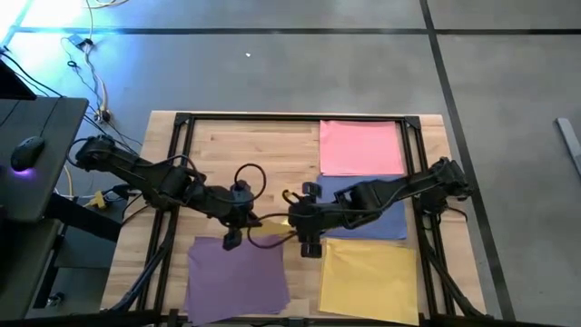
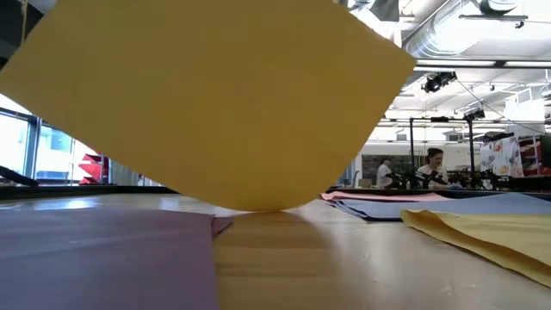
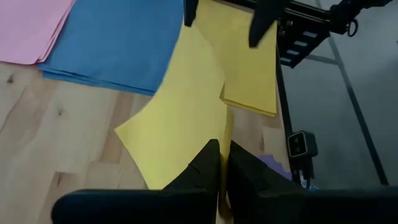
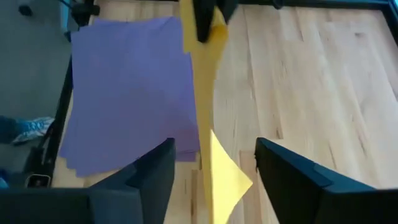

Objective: Organize paper
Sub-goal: Stack the yellow paper on the bottom right of the table

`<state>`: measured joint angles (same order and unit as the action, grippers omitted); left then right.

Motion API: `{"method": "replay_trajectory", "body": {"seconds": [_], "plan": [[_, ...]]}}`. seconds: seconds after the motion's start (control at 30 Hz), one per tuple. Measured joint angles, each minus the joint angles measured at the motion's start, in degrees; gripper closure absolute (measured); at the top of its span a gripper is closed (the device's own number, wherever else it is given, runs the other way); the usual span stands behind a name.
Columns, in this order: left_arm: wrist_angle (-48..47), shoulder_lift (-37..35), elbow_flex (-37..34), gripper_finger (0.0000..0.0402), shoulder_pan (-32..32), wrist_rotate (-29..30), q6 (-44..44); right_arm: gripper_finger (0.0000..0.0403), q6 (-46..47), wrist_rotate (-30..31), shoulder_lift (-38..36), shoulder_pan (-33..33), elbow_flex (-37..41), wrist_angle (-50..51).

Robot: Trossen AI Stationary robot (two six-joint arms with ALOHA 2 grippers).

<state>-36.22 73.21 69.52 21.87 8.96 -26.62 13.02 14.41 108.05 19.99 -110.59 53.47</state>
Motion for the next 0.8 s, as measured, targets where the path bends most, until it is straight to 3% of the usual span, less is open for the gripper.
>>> {"method": "replay_trajectory", "body": {"seconds": [0.13, 0.23, 0.33, 0.43, 0.5, 0.6, 0.8], "plan": [[0.08, 0.0, 0.02, 0.0401, 0.0, 0.34, 0.14, 0.0167, 1.64, -0.37, 3.28, -0.11, 0.04, -0.34], [0.04, -0.02, 0.04, 0.0401, 0.0, 0.28, 0.14, 0.0184, 5.13, 1.49, 5.58, -0.11, 0.09, -1.35], [-0.01, -0.02, 0.07, 0.0401, 0.0, 0.34, -0.12, 0.0244, 8.35, 2.99, 7.02, -0.09, 0.09, -1.48], [0.35, -0.02, 0.07, 0.04, 0.0, 0.26, 0.07, 0.0354, 10.47, 1.27, 8.06, -0.09, 0.09, -1.48], [1.34, -0.18, 0.07, 0.0393, -0.02, -2.3, 1.24, 0.0387, 10.54, -1.37, 8.31, -0.01, 0.09, -1.22], [2.1, -1.78, 0.07, 0.0366, -0.02, -5.29, 2.82, 0.04, 11.4, -6.8, 7.84, 0.04, 0.09, -0.71], [0.73, -8.02, 0.09, 0.0295, 0.0, -6.37, 6.17, 0.0403, 12.7, -25.71, 3.66, 0.09, 0.09, -0.43]]}}
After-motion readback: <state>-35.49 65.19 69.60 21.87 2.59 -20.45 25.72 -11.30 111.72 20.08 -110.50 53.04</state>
